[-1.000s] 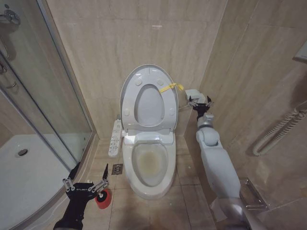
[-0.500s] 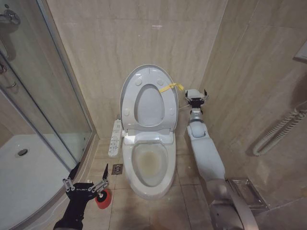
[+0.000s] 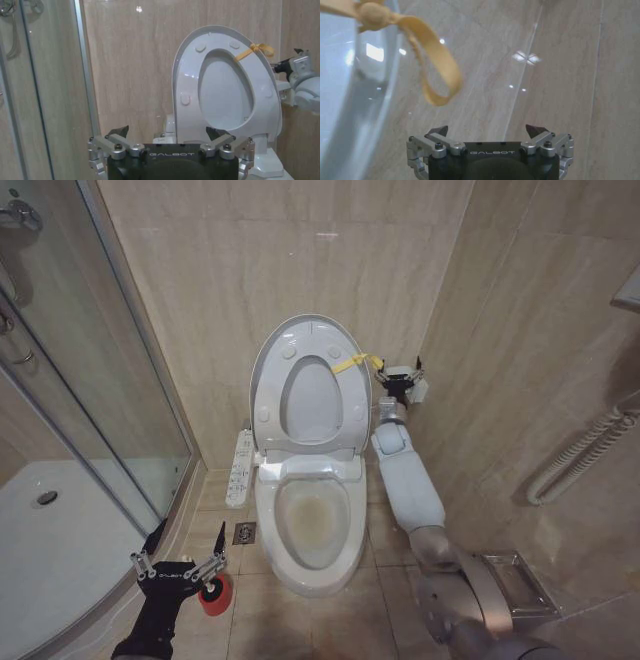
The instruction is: Open the toilet lid, clean the toilet bowl with a toilet brush, close the toilet lid, and flush.
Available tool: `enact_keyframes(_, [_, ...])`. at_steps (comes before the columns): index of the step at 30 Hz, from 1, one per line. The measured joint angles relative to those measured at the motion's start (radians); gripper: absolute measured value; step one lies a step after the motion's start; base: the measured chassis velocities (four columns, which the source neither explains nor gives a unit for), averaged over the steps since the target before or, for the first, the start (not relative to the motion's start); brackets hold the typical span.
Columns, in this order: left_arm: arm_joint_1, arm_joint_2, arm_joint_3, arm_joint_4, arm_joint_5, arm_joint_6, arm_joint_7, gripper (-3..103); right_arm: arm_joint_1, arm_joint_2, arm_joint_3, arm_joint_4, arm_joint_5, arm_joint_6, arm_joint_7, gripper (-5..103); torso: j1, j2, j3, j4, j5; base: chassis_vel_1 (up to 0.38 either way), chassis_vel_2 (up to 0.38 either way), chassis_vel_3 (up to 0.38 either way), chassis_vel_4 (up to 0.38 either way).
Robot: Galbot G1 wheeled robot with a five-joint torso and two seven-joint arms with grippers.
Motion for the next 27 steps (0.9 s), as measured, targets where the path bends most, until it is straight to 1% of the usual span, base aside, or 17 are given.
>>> enact_keyframes(3, [0.0, 0.0, 0.0, 0.0, 0.0, 0.0, 0.0, 100, 0.002, 0.004, -0.01, -0.004, 0.0, 0.004, 0.001, 100, 0.0, 0.0, 0.0, 0.0, 0.0, 0.0, 0.0, 0.0, 0.0])
enact_keyframes(5, [0.0, 0.0, 0.0, 0.0, 0.0, 0.0, 0.0, 100, -0.026, -0.028, -0.07, 0.063, 0.067, 0.005, -0.041, 100, 0.0, 0.0, 0.0, -0.0005, 0.0, 0.0, 0.0, 0.0, 0.0])
enact_keyframes(7, [0.0, 0.0, 0.0, 0.0, 0.0, 0.0, 0.0, 100, -0.043, -0.044, -0.092, 0.093, 0.09, 0.001, -0.051, 100, 0.0, 0.0, 0.0, -0.0008, 0.0, 0.0, 0.0, 0.0, 0.0])
enact_keyframes(10, [0.0, 0.0, 0.0, 0.0, 0.0, 0.0, 0.0, 100, -0.126, -0.114, -0.166, 0.245, 0.248, -0.05, -0.121, 100, 0.0, 0.0, 0.0, -0.0013, 0.0002, 0.0, 0.0, 0.0, 0.0])
enact_keyframes(11, [0.0, 0.0, 0.0, 0.0, 0.0, 0.0, 0.0, 100, -0.126, -0.114, -0.166, 0.245, 0.248, -0.05, -0.121, 100, 0.0, 0.0, 0.0, -0.0013, 0.0002, 0.0, 0.0, 0.0, 0.0])
enact_keyframes(12, [0.0, 0.0, 0.0, 0.0, 0.0, 0.0, 0.0, 100, -0.151, -0.138, -0.182, 0.286, 0.292, -0.065, -0.149, 100, 0.0, 0.0, 0.0, -0.0016, 0.0, 0.0, 0.0, 0.0, 0.0])
enact_keyframes(13, [0.0, 0.0, 0.0, 0.0, 0.0, 0.0, 0.0, 100, -0.189, -0.171, -0.207, 0.338, 0.343, -0.085, -0.184, 100, 0.0, 0.0, 0.0, -0.0013, -0.0003, 0.0, 0.0, 0.0, 0.0])
enact_keyframes(15, [0.0, 0.0, 0.0, 0.0, 0.0, 0.0, 0.0, 100, -0.247, -0.205, -0.229, 0.404, 0.402, -0.109, -0.215, 100, 0.0, 0.0, 0.0, 0.0006, 0.001, 0.0, 0.0, 0.0, 0.0])
enact_keyframes(16, [0.0, 0.0, 0.0, 0.0, 0.0, 0.0, 0.0, 100, -0.247, -0.205, -0.229, 0.404, 0.402, -0.109, -0.215, 100, 0.0, 0.0, 0.0, 0.0006, 0.001, 0.0, 0.0, 0.0, 0.0])
enact_keyframes(18, [0.0, 0.0, 0.0, 0.0, 0.0, 0.0, 0.0, 100, -0.309, -0.245, -0.23, 0.5, 0.466, -0.151, -0.225, 100, 0.0, 0.0, 0.0, 0.0009, -0.0001, 0.0, 0.0, 0.0, 0.0])
enact_keyframes(19, [0.0, 0.0, 0.0, 0.0, 0.0, 0.0, 0.0, 100, -0.335, -0.261, -0.228, 0.542, 0.495, -0.173, -0.226, 100, 0.0, 0.0, 0.0, 0.0009, -0.0001, 0.0, 0.0, 0.0, 0.0])
enact_keyframes(20, [0.0, 0.0, 0.0, 0.0, 0.0, 0.0, 0.0, 100, -0.335, -0.261, -0.228, 0.542, 0.495, -0.173, -0.226, 100, 0.0, 0.0, 0.0, 0.0009, -0.0001, 0.0, 0.0, 0.0, 0.0])
enact_keyframes(21, [0.0, 0.0, 0.0, 0.0, 0.0, 0.0, 0.0, 100, -0.369, -0.283, -0.225, 0.597, 0.534, -0.202, -0.226, 100, 0.0, 0.0, 0.0, 0.001, 0.0006, 0.0, 0.0, 0.0, 0.0])
enact_keyframes(23, [0.0, 0.0, 0.0, 0.0, 0.0, 0.0, 0.0, 100, -0.438, -0.328, -0.207, 0.695, 0.588, -0.247, -0.221, 100, 0.0, 0.0, 0.0, 0.0, -0.0002, 0.0, 0.0, 0.0, 0.0])
enact_keyframes(24, [0.0, 0.0, 0.0, 0.0, 0.0, 0.0, 0.0, 100, -0.438, -0.328, -0.207, 0.695, 0.588, -0.247, -0.221, 100, 0.0, 0.0, 0.0, 0.0, -0.0002, 0.0, 0.0, 0.0, 0.0])
enact_keyframes(26, [0.0, 0.0, 0.0, 0.0, 0.0, 0.0, 0.0, 100, -0.526, -0.374, -0.165, 0.783, 0.616, -0.278, -0.215, 100, 0.0, 0.0, 0.0, -0.0004, 0.0008, 0.0, 0.0, 0.0, 0.0])
enact_keyframes(27, [0.0, 0.0, 0.0, 0.0, 0.0, 0.0, 0.0, 100, -0.526, -0.374, -0.165, 0.783, 0.616, -0.278, -0.215, 100, 0.0, 0.0, 0.0, -0.0004, 0.0008, 0.0, 0.0, 0.0, 0.0])
